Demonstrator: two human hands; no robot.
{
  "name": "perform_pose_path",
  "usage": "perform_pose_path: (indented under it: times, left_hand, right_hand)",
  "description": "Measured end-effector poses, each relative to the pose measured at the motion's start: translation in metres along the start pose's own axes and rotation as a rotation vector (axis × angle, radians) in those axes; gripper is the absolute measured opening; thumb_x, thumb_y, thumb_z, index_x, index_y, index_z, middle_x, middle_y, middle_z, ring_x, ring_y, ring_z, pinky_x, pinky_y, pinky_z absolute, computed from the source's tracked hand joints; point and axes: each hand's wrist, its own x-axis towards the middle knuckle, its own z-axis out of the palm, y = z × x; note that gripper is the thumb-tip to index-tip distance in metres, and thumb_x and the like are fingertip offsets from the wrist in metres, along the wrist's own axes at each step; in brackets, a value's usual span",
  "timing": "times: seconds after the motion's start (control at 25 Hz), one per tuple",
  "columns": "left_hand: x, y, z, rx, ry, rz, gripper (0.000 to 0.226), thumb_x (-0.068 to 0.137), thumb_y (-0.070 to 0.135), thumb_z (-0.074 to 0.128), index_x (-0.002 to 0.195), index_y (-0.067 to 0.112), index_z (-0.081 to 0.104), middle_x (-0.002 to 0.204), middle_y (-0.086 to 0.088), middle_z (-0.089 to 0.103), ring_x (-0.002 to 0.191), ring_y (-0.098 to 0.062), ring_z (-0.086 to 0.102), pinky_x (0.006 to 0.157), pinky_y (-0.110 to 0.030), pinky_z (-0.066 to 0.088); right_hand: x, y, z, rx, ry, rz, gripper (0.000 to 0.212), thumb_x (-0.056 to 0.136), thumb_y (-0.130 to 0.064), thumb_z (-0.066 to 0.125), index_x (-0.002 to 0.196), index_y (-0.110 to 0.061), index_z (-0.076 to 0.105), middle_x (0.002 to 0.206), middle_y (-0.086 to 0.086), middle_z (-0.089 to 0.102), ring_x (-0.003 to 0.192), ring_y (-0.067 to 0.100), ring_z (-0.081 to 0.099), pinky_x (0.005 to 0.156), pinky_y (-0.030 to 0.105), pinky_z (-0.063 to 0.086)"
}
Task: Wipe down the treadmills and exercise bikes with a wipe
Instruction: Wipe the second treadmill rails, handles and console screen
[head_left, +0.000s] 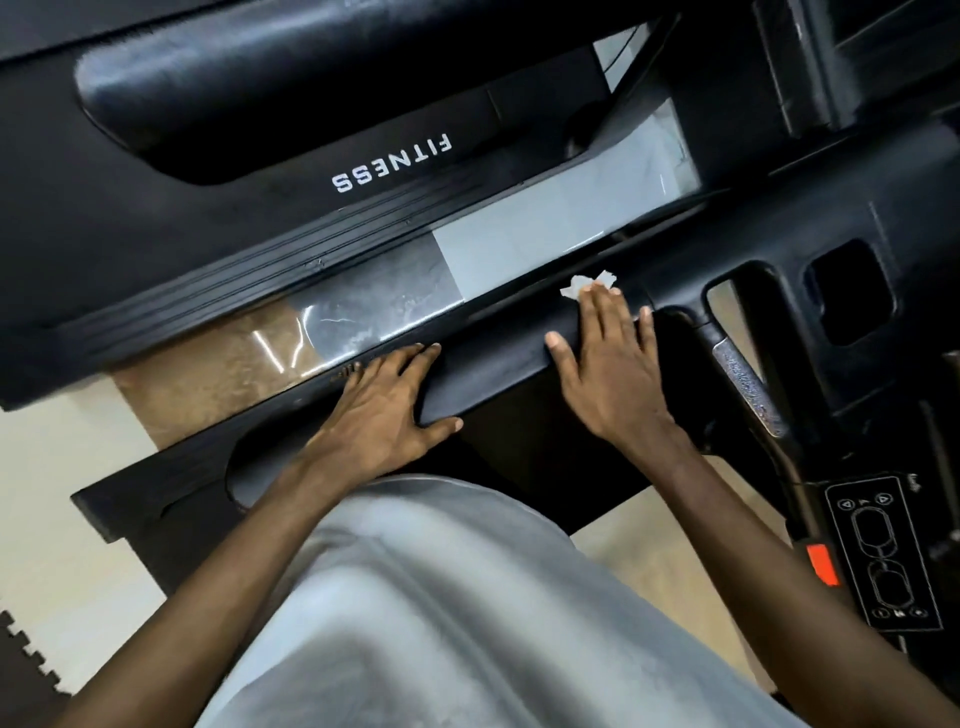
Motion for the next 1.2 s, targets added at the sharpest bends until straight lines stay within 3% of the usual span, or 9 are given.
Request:
perform_pose_path:
  times: [0.2, 0.36, 0.48, 0.64, 0.84, 1.0, 1.08, 1.2]
  left_hand:
    - [-0.006, 0.012, 0.004, -0.134, 0.052, -0.055, 0.094, 0.068, 0.079, 0.050, 0.152, 0.040, 0.036, 0.153, 0.005, 0.040, 0.141, -0.020, 0.038, 0.117, -0.048, 0.031]
    - [-0.009, 0.019, 0.004, -0.183, 0.082, -0.087, 0.086, 0.073, 0.071, 0.059, 0.151, 0.043, 0.037, 0.153, 0.007, 0.041, 0.140, -0.017, 0.039, 0.116, -0.051, 0.032]
    - [-0.006, 0.020, -0.001, -0.148, 0.046, -0.074, 0.083, 0.082, 0.060, 0.071, 0.153, 0.040, 0.034, 0.153, 0.008, 0.039, 0.141, -0.014, 0.037, 0.118, -0.048, 0.030]
    - [0.001, 0.021, -0.012, -0.087, -0.043, -0.064, 0.087, 0.085, 0.056, 0.070, 0.156, 0.031, 0.028, 0.156, 0.005, 0.035, 0.142, -0.016, 0.034, 0.118, -0.040, 0.028]
    - [0.011, 0.005, -0.015, -0.075, -0.175, -0.122, 0.105, 0.074, 0.084, 0.055, 0.159, 0.036, 0.015, 0.162, 0.008, 0.025, 0.148, -0.018, 0.025, 0.121, -0.045, 0.025]
    - [0.016, 0.006, -0.017, -0.054, -0.209, -0.094, 0.104, 0.083, 0.071, 0.061, 0.161, 0.028, 0.009, 0.167, 0.002, 0.012, 0.154, -0.022, 0.008, 0.125, -0.043, 0.009]
    - [0.023, 0.007, -0.020, -0.050, -0.229, -0.077, 0.106, 0.083, 0.070, 0.062, 0.161, 0.024, 0.007, 0.168, 0.000, 0.008, 0.155, -0.024, 0.001, 0.123, -0.040, 0.002]
    - [0.032, 0.008, -0.024, -0.078, -0.260, -0.033, 0.110, 0.081, 0.070, 0.064, 0.161, 0.021, 0.007, 0.168, -0.003, 0.007, 0.154, -0.020, 0.004, 0.122, -0.033, -0.001]
  right_hand:
    - [-0.024, -0.015, 0.008, 0.090, -0.048, -0.339, 0.074, 0.101, -0.058, 0.028, 0.157, -0.010, 0.020, 0.165, 0.005, 0.018, 0.153, 0.019, 0.008, 0.125, 0.042, 0.000]
    - [0.002, 0.028, -0.002, 0.065, 0.004, -0.225, 0.073, 0.101, -0.059, 0.022, 0.159, -0.013, 0.017, 0.166, 0.002, 0.016, 0.153, 0.016, 0.007, 0.123, 0.046, -0.005]
    - [0.035, 0.036, -0.011, 0.074, -0.046, -0.158, 0.076, 0.101, -0.060, 0.024, 0.156, -0.008, 0.023, 0.164, 0.009, 0.022, 0.153, 0.021, 0.011, 0.123, 0.046, -0.004]
    - [0.049, -0.020, -0.006, 0.052, -0.228, -0.371, 0.076, 0.101, -0.062, 0.019, 0.150, -0.006, 0.037, 0.159, 0.012, 0.032, 0.150, 0.023, 0.020, 0.123, 0.047, -0.001]
    - [0.085, -0.071, -0.005, -0.067, -0.552, -0.480, 0.074, 0.101, -0.063, 0.011, 0.145, -0.016, 0.049, 0.155, 0.005, 0.042, 0.144, 0.021, 0.034, 0.119, 0.050, 0.011]
    - [0.120, -0.090, -0.009, -0.272, -0.769, -0.468, 0.073, 0.102, -0.061, 0.007, 0.149, -0.019, 0.044, 0.158, 0.006, 0.038, 0.147, 0.023, 0.032, 0.117, 0.048, 0.014]
    - [0.129, -0.093, -0.012, -0.313, -0.749, -0.388, 0.071, 0.104, -0.057, 0.010, 0.146, -0.013, 0.047, 0.155, 0.009, 0.041, 0.144, 0.025, 0.035, 0.116, 0.046, 0.016]
    - [0.127, -0.082, -0.020, -0.334, -0.538, -0.298, 0.060, 0.107, -0.048, 0.021, 0.130, -0.009, 0.060, 0.137, 0.014, 0.059, 0.130, 0.029, 0.051, 0.112, 0.044, 0.023]
